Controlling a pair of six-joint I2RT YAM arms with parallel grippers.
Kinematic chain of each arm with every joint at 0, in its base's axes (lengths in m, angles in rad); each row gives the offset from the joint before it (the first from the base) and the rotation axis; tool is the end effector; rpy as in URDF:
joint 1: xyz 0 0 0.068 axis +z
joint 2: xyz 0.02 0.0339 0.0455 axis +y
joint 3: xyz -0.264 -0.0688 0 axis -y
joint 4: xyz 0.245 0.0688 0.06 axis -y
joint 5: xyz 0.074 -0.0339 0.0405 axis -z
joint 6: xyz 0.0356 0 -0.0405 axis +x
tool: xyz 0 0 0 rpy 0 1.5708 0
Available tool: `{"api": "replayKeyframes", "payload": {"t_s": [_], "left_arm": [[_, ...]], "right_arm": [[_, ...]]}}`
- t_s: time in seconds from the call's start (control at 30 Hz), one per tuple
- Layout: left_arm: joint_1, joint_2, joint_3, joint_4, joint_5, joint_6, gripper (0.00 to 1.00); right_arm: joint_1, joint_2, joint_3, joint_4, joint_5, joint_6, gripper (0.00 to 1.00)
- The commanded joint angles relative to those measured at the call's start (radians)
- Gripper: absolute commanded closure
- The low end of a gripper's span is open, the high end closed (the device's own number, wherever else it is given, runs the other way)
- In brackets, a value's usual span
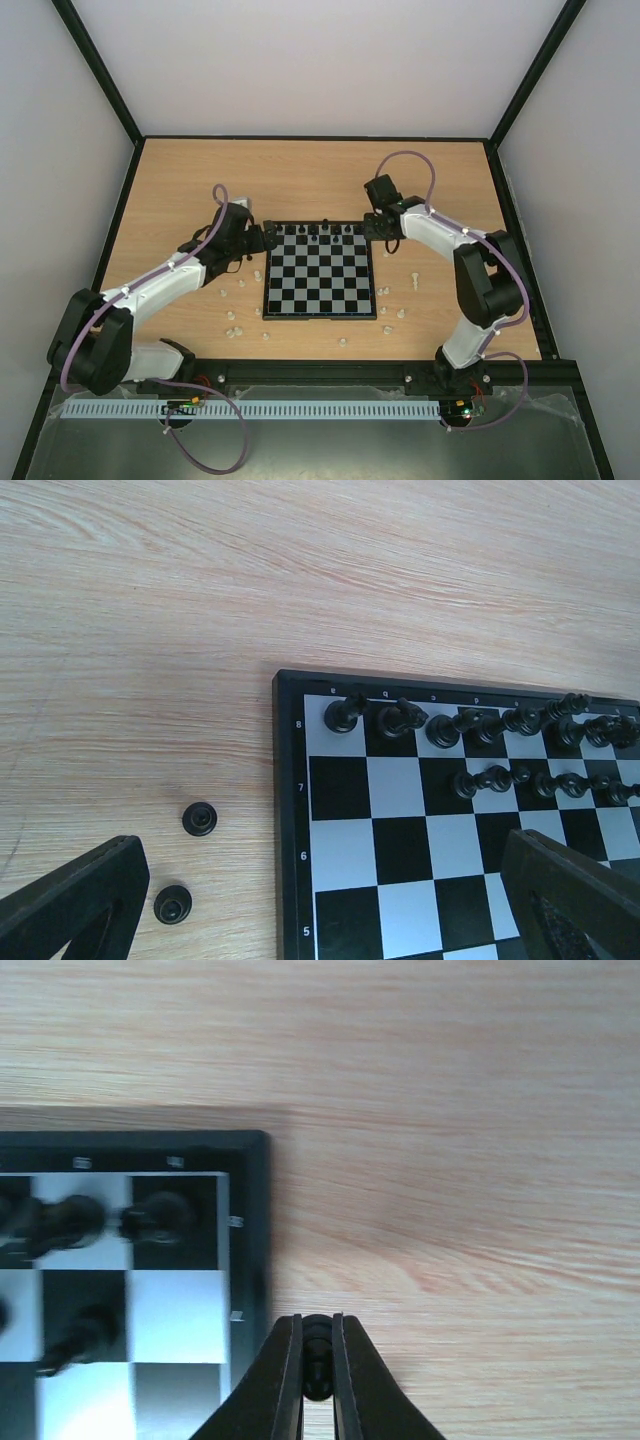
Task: Set up the chess pieces on the board
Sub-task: Pick up the chess piece at the center of the board, then place the chess piece on the chessboard.
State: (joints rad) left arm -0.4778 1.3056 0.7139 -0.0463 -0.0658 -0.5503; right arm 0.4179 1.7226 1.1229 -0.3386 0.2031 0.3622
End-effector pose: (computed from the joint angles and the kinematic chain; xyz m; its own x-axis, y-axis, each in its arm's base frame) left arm 0.2458 -0.1246 0.2162 -0.6662 -0.2426 -0.7052 0.0745 0.9192 -0.3867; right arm 0.3323 0.1397 0.1979 -0.7916 0.0282 -0.6104 -0.0086 0.9983 0.0573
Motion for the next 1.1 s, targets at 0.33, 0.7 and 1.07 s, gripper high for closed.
{"api": "replayKeyframes", "payload": {"t_s": [0.33, 0.7, 1.07], "left_arm": [[-0.004, 0.021, 0.01, -0.016, -0.073, -0.013, 0.01], [-0.004, 0.033, 0.013, -0.017, -0.071, -0.012, 0.0], [-0.004, 0.039, 0.013, -0.017, -0.074, -0.014, 0.0]], "right_arm": [[0.124, 0.073, 0.1, -0.075, -0.02, -0.044, 0.97], [0.124, 0.111, 0.107, -0.059, -0.004, -0.043, 0.96], [0.124, 0.137, 0.123, -0.053, 0.002, -0.043, 0.89]]}}
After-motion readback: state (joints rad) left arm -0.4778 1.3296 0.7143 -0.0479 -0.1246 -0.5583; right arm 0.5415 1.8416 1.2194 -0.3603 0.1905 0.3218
